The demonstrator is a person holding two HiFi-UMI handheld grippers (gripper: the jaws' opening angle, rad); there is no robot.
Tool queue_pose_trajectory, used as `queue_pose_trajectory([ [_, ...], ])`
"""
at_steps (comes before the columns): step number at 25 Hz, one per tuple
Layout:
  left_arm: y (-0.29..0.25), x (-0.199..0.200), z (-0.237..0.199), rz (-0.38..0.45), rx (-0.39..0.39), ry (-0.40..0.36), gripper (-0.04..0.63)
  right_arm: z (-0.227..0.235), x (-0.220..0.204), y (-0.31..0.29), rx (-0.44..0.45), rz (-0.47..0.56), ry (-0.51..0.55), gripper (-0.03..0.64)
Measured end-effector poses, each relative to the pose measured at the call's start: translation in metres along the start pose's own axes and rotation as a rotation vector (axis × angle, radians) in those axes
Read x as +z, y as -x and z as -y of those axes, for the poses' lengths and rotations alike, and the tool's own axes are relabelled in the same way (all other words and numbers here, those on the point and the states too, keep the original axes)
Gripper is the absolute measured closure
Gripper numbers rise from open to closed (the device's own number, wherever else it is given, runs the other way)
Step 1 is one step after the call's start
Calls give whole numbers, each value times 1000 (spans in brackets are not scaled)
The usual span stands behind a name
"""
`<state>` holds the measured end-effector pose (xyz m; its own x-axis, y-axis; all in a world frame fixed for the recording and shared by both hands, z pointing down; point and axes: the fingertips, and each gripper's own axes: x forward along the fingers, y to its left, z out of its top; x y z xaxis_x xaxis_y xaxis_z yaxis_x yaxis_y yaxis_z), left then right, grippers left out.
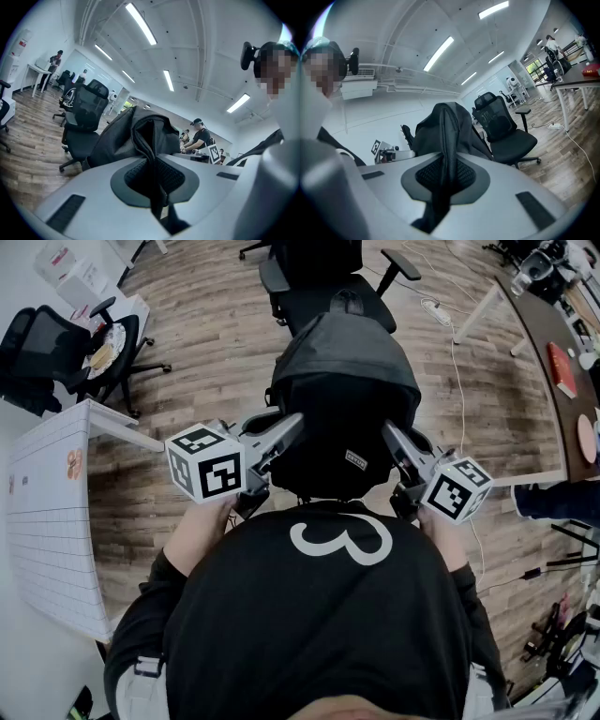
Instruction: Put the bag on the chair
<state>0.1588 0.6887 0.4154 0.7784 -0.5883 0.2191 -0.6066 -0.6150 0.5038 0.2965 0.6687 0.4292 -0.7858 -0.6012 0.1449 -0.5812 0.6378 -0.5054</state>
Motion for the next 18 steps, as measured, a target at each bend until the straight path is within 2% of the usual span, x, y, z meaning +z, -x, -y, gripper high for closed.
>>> queue_pose_trajectory([
  [18,10,8,-6,33,-19,11,561,-11,5,-8,-7,7,2,574],
])
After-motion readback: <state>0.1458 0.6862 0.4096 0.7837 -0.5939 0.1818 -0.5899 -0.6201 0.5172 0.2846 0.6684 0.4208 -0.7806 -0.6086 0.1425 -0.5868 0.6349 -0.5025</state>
